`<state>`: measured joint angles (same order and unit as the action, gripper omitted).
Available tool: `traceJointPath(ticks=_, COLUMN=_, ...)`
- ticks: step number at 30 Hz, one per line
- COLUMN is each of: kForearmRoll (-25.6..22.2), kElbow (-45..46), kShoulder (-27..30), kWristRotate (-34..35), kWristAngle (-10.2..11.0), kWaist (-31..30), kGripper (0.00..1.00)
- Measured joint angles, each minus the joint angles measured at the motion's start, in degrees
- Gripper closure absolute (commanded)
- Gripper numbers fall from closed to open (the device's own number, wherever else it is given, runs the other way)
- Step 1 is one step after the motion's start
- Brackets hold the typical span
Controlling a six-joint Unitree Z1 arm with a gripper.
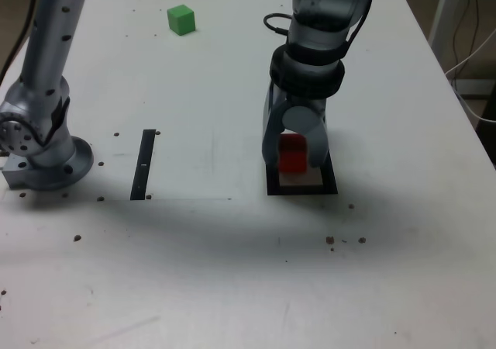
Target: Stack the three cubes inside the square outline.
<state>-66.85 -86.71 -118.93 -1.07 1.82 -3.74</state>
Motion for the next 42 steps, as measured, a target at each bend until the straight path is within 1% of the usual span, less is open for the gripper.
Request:
traceJointPath(ticks=1, kForearmRoll=0.27, kElbow=0.03, kShoulder=-0.03, kWristRotate=-0.2, kWristAngle=-0.16, kWaist=0.0, kGripper=0.07)
traceJointPath(ticks=2, kForearmRoll=0.54, kElbow=0.09, kShoulder=-0.06, kWristRotate=-0.39, kWristAngle=-0.34, kWaist=0.0, kGripper=0.03)
traceJointPath(ticks=3, kForearmRoll=0.7, kElbow=0.2, kShoulder=-0.07, kWristRotate=-0.49, kWristAngle=-0.45, kWaist=0.0, kGripper=0.01)
traceJointPath(ticks=14, kForearmRoll=0.96, kElbow=0.89, kShoulder=-0.04, kWristRotate=-0.54, kWristAngle=-0.63, kWaist=0.15, kGripper=0.01)
traceJointPath(ticks=17, kForearmRoll=0.88, kElbow=1.83, kShoulder=0.77, kWristRotate=-0.53, kWristAngle=-0.37, kWaist=0.15, kGripper=0.01)
traceJointPath(ticks=20, kForearmRoll=0.46, kElbow=2.34, kShoulder=2.21, kWristRotate=-0.54, kWristAngle=0.26, kWaist=0.31, kGripper=0.01)
traceJointPath(ticks=23, kForearmRoll=-0.78, kElbow=2.98, kShoulder=3.49, kWristRotate=-0.53, kWristAngle=1.57, kWaist=0.77, kGripper=0.01)
traceJointPath(ticks=28, kForearmRoll=-2.38, kElbow=3.01, kShoulder=4.31, kWristRotate=-1.05, kWristAngle=2.82, kWaist=1.58, kGripper=0.01)
traceJointPath(ticks=34, kForearmRoll=-3.41, kElbow=2.05, kShoulder=5.07, kWristRotate=-5.54, kWristAngle=3.61, kWaist=5.38, kGripper=0.01)
traceJointPath(ticks=37, kForearmRoll=-4.86, kElbow=1.06, kShoulder=5.08, kWristRotate=-7.19, kWristAngle=4.81, kWaist=7.17, kGripper=0.01)
traceJointPath(ticks=39, kForearmRoll=-6.53, kElbow=-0.29, kShoulder=5.08, kWristRotate=-8.61, kWristAngle=6.16, kWaist=8.82, kGripper=0.01)
traceJointPath(ticks=42, kForearmRoll=-8.01, kElbow=-1.89, kShoulder=5.07, kWristRotate=-10.7, kWristAngle=6.99, kWaist=11.09, kGripper=0.01)
